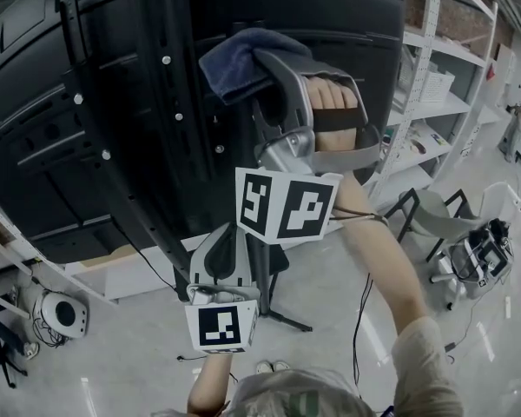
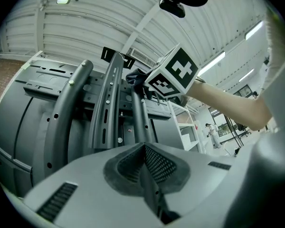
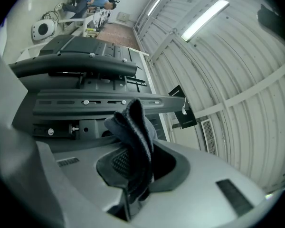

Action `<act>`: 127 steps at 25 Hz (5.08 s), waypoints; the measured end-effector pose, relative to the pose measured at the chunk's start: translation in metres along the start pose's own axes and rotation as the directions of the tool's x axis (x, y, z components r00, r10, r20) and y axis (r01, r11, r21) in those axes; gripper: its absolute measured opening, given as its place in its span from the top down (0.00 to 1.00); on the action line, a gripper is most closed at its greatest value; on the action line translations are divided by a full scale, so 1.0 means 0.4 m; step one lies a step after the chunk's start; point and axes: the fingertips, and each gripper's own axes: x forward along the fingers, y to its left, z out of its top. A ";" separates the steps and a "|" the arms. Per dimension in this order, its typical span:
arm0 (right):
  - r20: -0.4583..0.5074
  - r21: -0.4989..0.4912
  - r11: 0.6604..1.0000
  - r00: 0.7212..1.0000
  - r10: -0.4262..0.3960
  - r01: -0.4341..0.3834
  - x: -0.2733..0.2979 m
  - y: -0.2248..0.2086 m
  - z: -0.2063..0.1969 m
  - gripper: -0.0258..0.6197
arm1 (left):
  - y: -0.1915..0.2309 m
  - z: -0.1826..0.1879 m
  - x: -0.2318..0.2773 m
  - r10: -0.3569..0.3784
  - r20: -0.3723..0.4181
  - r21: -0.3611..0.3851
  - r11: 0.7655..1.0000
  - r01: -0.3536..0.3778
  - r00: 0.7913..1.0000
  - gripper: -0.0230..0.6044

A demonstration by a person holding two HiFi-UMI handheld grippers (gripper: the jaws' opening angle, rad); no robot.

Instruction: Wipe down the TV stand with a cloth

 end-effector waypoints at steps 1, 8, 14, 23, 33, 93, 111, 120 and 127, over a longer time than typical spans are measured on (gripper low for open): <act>0.000 0.004 1.000 1.000 0.001 -0.001 -0.002 0.002 -0.001 0.87 | -0.002 0.005 0.000 0.002 0.009 0.005 1.000 -0.002 1.000 0.94; -0.015 0.044 0.998 0.999 0.047 -0.046 -0.026 0.049 -0.014 0.87 | 0.000 -0.006 -0.007 0.009 0.004 -0.004 1.000 -0.009 1.000 0.94; -0.021 0.018 0.996 0.996 0.083 -0.083 -0.060 0.113 -0.029 0.87 | 0.009 -0.031 -0.012 0.012 -0.028 -0.001 1.000 -0.012 1.000 0.94; -0.025 0.030 0.992 0.992 0.121 -0.121 -0.108 0.168 -0.044 0.87 | 0.001 -0.049 -0.011 0.001 -0.057 -0.015 1.000 -0.002 0.998 0.94; -0.036 0.033 0.989 0.989 0.143 -0.142 -0.142 0.215 -0.057 0.87 | 0.018 -0.071 -0.014 0.019 -0.075 -0.028 0.999 -0.021 0.997 0.94; -0.106 0.046 0.852 0.846 0.523 -0.521 -0.495 0.763 -0.144 0.87 | 0.015 -0.300 -0.057 0.032 -0.234 -0.128 0.990 -0.064 0.972 0.94; -0.112 0.075 0.813 0.806 0.582 -0.577 -0.660 1.002 -0.198 0.87 | 0.016 -0.490 -0.120 0.110 -0.277 -0.134 0.979 -0.151 0.955 0.94; -0.129 0.031 0.760 0.751 0.647 -0.649 -0.818 1.244 -0.259 0.87 | 0.006 -0.684 -0.175 0.136 -0.268 -0.168 0.968 -0.185 0.954 0.94; -0.147 0.023 0.736 0.726 0.672 -0.676 -0.930 1.419 -0.298 0.87 | 0.014 -0.846 -0.200 0.126 -0.280 -0.159 0.972 -0.175 0.952 0.94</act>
